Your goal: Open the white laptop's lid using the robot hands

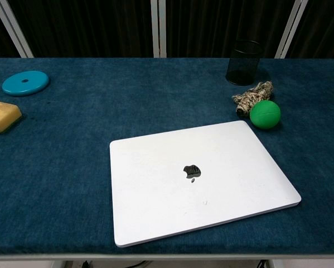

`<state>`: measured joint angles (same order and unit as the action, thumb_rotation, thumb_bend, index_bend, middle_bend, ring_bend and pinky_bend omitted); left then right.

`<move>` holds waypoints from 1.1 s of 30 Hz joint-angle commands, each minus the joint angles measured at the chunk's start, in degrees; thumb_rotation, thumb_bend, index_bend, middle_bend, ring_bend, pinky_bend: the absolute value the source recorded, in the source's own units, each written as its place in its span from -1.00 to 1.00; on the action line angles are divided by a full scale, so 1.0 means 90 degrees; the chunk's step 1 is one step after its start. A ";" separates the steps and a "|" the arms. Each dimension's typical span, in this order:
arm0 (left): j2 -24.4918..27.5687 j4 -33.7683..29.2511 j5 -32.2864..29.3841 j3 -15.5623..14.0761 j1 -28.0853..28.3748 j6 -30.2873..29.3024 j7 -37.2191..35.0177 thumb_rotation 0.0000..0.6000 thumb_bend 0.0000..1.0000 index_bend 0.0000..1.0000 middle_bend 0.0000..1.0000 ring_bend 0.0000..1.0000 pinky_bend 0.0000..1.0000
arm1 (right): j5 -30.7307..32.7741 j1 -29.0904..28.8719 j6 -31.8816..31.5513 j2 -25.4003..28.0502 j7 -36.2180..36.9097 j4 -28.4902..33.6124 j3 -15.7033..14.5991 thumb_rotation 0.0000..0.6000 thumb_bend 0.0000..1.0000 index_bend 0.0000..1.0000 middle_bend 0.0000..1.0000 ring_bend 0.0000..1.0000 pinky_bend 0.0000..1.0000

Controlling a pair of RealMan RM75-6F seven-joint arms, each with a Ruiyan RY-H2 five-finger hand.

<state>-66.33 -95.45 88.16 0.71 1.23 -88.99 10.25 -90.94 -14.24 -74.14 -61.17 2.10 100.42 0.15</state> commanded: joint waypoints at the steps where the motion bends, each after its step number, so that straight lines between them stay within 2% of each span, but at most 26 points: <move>1: -0.0033 -0.0049 0.0043 0.0001 0.0051 0.0054 0.0017 1.00 -0.52 -0.63 -0.71 -0.97 -0.93 | -0.0481 -0.0301 0.0342 -0.0158 0.0091 -0.0062 -0.0136 1.00 -0.46 -1.00 -1.00 -1.00 -1.00; 6: -0.0113 -0.0073 0.0145 -0.0049 0.0081 0.0092 0.0081 1.00 -0.52 -0.63 -0.71 -0.97 -0.93 | -0.1254 -0.0810 0.0960 -0.0498 -0.0069 -0.0075 -0.0377 1.00 -0.61 -1.00 -1.00 -1.00 -1.00; 11: -0.0167 -0.0069 0.0262 -0.0109 0.0078 0.0077 0.0056 1.00 -0.52 -0.63 -0.71 -0.97 -0.93 | -0.1578 -0.1362 0.1819 -0.1018 -0.0307 -0.0144 -0.0511 1.00 -0.66 -1.00 -1.00 -1.00 -1.00; 16: -0.0209 -0.0035 0.0354 -0.0161 0.0072 0.0066 0.0060 1.00 -0.52 -0.63 -0.71 -0.97 -0.93 | -0.1536 -0.1756 0.2543 -0.1714 -0.0875 -0.0419 -0.0485 1.00 -0.68 -1.00 -1.00 -1.00 -1.00; 23: -0.0306 0.0055 0.0445 -0.0232 0.0036 0.0029 0.0019 1.00 -0.52 -0.63 -0.71 -0.97 -0.93 | -0.1315 -0.2125 0.3042 -0.2475 -0.1560 -0.0758 -0.0280 1.00 -0.68 -1.00 -1.00 -1.00 -1.00; 33: -0.0381 0.0253 0.0431 -0.0248 0.0012 0.0025 -0.0141 1.00 -0.52 -0.63 -0.71 -0.97 -0.93 | -0.0761 -0.2487 0.3438 -0.2945 -0.2000 -0.0958 -0.0073 1.00 -0.69 -1.00 -1.00 -1.00 -1.00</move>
<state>-69.74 -93.21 92.04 -1.53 1.33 -88.78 9.02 -98.14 -36.33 -43.46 -87.38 -15.58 91.96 -0.70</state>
